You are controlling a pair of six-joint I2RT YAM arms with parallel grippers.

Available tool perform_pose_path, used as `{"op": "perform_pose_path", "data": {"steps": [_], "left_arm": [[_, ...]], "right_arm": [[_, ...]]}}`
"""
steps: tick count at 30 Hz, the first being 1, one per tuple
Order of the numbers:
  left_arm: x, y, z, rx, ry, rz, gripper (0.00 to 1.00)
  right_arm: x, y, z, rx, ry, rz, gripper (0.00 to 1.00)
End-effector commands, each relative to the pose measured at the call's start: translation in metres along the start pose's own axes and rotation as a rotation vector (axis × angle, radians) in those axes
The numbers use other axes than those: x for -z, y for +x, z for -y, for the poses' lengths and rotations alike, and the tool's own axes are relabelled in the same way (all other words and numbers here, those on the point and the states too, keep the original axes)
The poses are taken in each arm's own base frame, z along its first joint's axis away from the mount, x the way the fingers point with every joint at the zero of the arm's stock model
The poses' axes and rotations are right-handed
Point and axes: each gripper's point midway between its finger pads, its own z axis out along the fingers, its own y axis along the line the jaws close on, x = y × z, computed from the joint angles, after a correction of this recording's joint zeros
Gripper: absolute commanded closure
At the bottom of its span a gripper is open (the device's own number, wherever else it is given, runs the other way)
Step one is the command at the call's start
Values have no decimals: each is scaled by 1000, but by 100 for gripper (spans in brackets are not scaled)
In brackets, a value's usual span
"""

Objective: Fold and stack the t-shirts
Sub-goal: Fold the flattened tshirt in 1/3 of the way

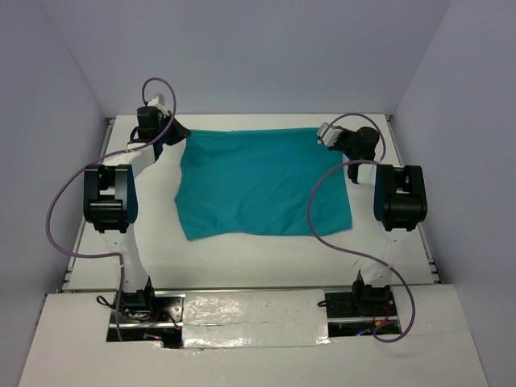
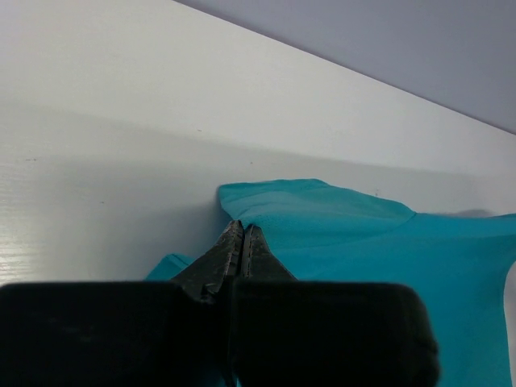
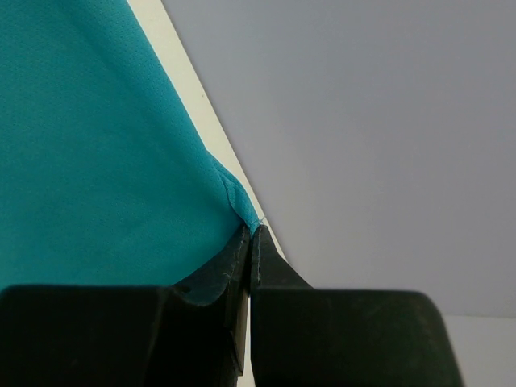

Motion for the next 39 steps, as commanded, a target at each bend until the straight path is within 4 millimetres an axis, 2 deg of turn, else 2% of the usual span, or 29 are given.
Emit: {"op": "perform_pose_path", "data": {"steps": [1, 6, 12, 19, 21, 29, 34, 39], "left_arm": [[-8, -14, -4, 2, -25, 40, 100], [-6, -9, -2, -9, -10, 33, 100], [8, -4, 5, -24, 22, 37, 100], [20, 12, 5, -44, 30, 9, 100], [24, 12, 6, -48, 28, 11, 100], [33, 23, 9, -68, 38, -14, 100], [38, 31, 11, -78, 49, -36, 100], [40, 42, 11, -82, 52, -76, 100]], "right_arm": [[-6, -6, 32, 12, 105, 11, 100], [-1, -15, 20, 0, 59, 58, 100], [12, -30, 9, -8, 12, 107, 100], [20, -34, -4, -1, -43, 115, 100], [22, -36, -3, 8, -43, 118, 100], [27, -26, -14, 40, -103, 71, 100], [25, -16, -22, 46, -141, 27, 100], [19, -6, -21, 52, -155, -23, 100]]}}
